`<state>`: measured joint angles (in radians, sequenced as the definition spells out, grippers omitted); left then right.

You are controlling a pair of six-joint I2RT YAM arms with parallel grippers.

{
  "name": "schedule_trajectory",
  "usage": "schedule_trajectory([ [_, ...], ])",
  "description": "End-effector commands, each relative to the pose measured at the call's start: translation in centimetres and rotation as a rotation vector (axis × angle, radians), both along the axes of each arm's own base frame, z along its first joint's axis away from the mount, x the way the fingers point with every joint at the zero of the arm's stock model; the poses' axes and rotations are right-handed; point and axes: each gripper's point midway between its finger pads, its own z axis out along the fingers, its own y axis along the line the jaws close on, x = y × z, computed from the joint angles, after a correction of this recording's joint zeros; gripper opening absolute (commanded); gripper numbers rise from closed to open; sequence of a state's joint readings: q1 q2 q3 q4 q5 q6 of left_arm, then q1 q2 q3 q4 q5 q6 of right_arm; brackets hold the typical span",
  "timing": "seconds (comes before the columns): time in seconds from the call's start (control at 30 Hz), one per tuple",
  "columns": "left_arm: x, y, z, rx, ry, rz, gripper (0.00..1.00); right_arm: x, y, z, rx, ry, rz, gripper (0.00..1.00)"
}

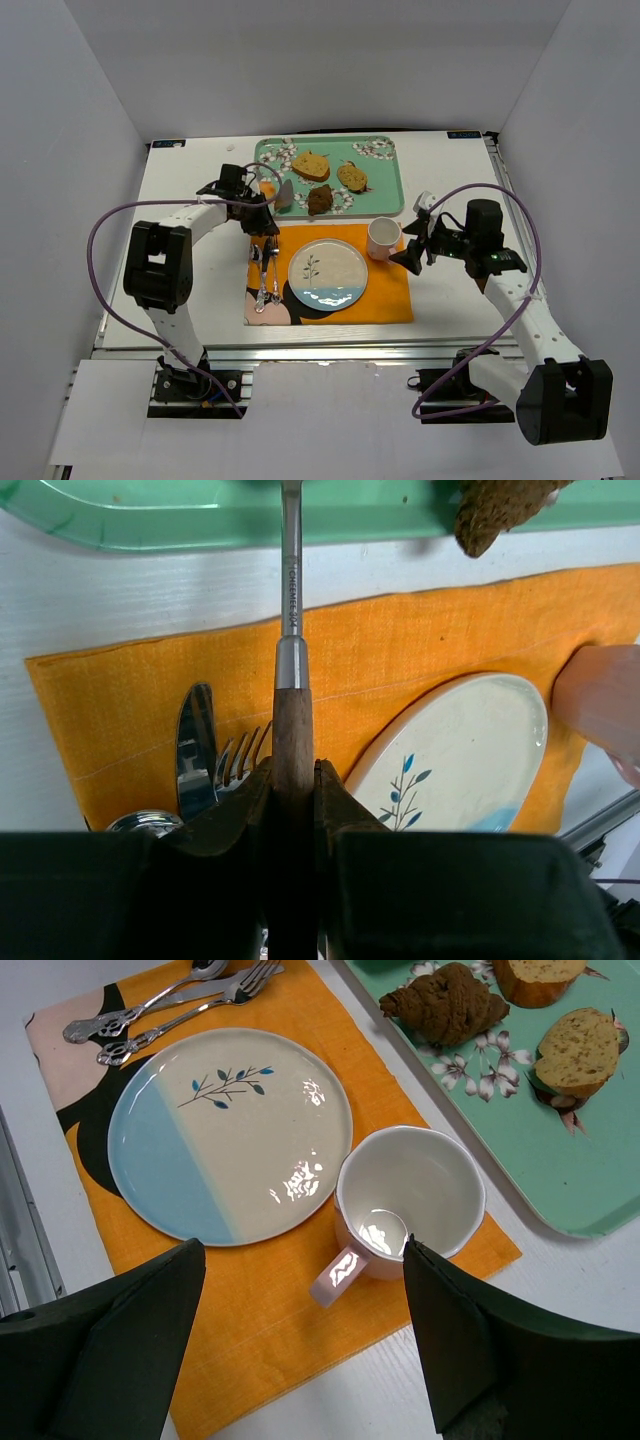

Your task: Place the bread

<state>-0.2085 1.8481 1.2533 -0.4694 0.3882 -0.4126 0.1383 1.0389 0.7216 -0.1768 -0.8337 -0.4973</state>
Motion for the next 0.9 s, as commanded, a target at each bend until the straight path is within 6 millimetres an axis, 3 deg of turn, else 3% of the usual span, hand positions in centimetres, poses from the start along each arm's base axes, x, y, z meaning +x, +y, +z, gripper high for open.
schedule_trajectory([
  [0.0, -0.5, -0.4, 1.9, -0.028, -0.061, -0.047, 0.00, -0.2, 0.0, 0.8, 0.018, -0.031, 0.008, 0.84],
  [0.2, -2.3, 1.5, 0.6, 0.049, -0.029, -0.001, 0.00, -0.2, 0.0, 0.8, 0.022, -0.028, 0.009, 0.84],
  [0.57, -1.3, 1.7, -0.4, 0.055, -0.026, -0.019, 0.00, -0.3, 0.0, 1.0, 0.023, -0.037, 0.012, 0.84],
  [0.87, -1.6, 3.0, -1.9, 0.061, -0.002, -0.028, 0.00, -0.4, -0.2, 1.1, 0.024, -0.042, 0.007, 0.84],
])
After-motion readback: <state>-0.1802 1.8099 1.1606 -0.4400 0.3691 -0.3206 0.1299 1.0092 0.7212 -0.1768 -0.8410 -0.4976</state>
